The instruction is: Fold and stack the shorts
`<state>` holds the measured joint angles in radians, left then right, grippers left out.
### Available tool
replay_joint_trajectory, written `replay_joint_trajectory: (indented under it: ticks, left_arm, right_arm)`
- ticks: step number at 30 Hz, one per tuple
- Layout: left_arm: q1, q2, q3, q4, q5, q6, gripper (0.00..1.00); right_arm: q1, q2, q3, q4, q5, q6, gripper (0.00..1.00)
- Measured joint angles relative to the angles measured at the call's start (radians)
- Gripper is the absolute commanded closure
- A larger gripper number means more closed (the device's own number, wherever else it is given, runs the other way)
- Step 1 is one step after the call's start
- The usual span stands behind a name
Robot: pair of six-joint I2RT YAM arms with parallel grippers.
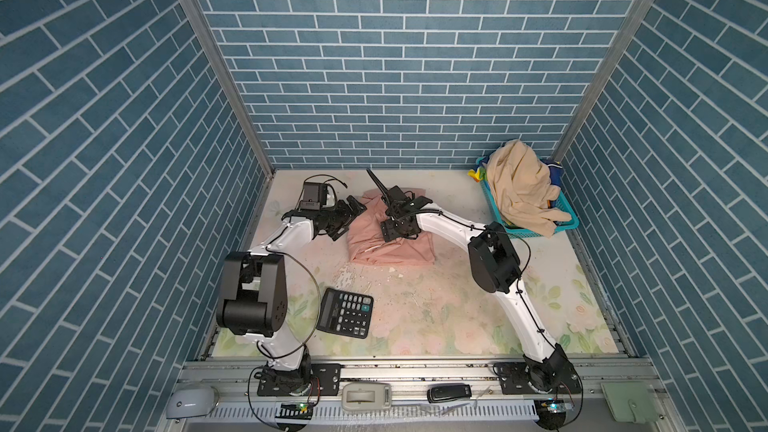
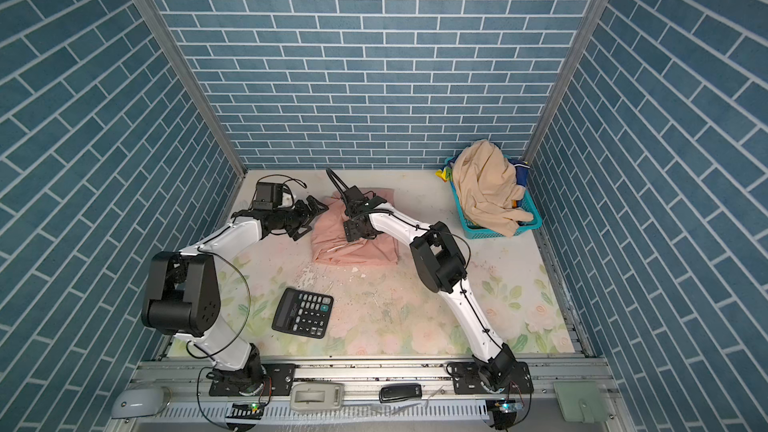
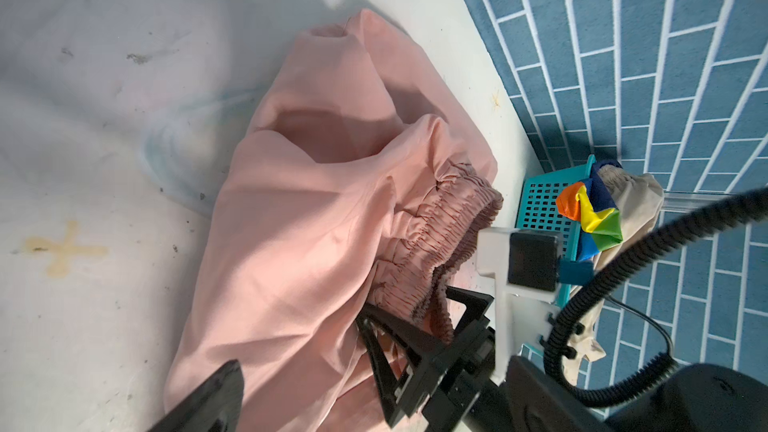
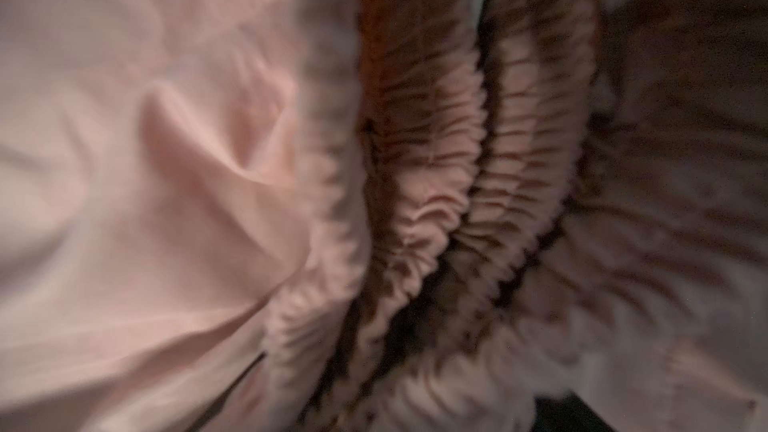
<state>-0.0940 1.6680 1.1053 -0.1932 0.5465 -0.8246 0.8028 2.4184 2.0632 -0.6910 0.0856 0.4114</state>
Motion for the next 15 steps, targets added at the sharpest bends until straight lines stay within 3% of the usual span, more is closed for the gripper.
replay_joint_trajectory:
  ticks: [2,7,15]
  left_arm:
    - [0.0,0.0,-0.011,0.006,0.003,-0.006,0.0]
    - [-0.005,0.0,-0.018,0.02,0.013,-0.017,0.01]
    - [-0.034,0.002,-0.017,0.034,0.016,-0.022,0.0]
  right_arm:
    - [0.0,-0.003,0.0,-0.005,0.016,-0.003,0.46]
    - [0.0,-0.026,-0.014,0.007,0.027,-0.01,0.72]
    - [-0.019,-0.131,-0.097,0.069,-0.02,-0.003,0.81]
